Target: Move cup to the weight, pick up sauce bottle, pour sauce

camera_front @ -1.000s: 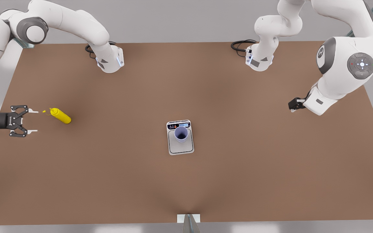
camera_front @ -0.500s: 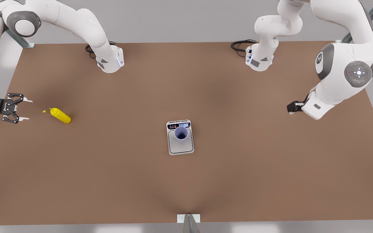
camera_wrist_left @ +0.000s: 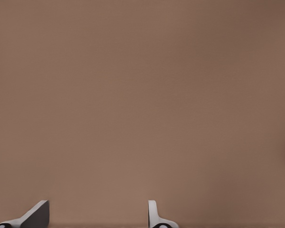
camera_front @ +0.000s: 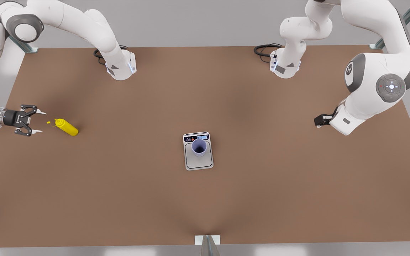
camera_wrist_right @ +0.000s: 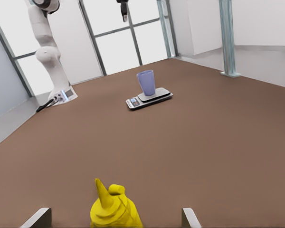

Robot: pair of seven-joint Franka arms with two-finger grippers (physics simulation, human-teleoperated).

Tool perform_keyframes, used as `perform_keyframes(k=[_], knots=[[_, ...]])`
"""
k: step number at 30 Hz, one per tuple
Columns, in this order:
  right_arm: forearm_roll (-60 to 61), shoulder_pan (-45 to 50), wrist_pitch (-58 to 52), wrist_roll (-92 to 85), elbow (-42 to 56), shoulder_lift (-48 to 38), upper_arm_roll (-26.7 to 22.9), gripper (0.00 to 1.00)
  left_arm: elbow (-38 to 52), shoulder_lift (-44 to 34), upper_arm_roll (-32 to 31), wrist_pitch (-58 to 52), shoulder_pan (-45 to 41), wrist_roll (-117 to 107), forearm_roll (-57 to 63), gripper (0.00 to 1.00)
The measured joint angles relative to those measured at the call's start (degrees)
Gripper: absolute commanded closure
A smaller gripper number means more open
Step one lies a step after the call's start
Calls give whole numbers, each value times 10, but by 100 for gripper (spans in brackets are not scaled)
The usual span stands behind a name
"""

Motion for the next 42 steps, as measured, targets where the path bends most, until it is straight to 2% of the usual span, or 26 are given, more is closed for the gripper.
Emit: perform_keyframes(k=[13,42], knots=[[11,-3,24,-79,2,80,0,0,0,8,0,2,0,0,0,0],[5,-5,32,-82,-47,77,2,0,-1,12,1,2,1,0,1,0]])
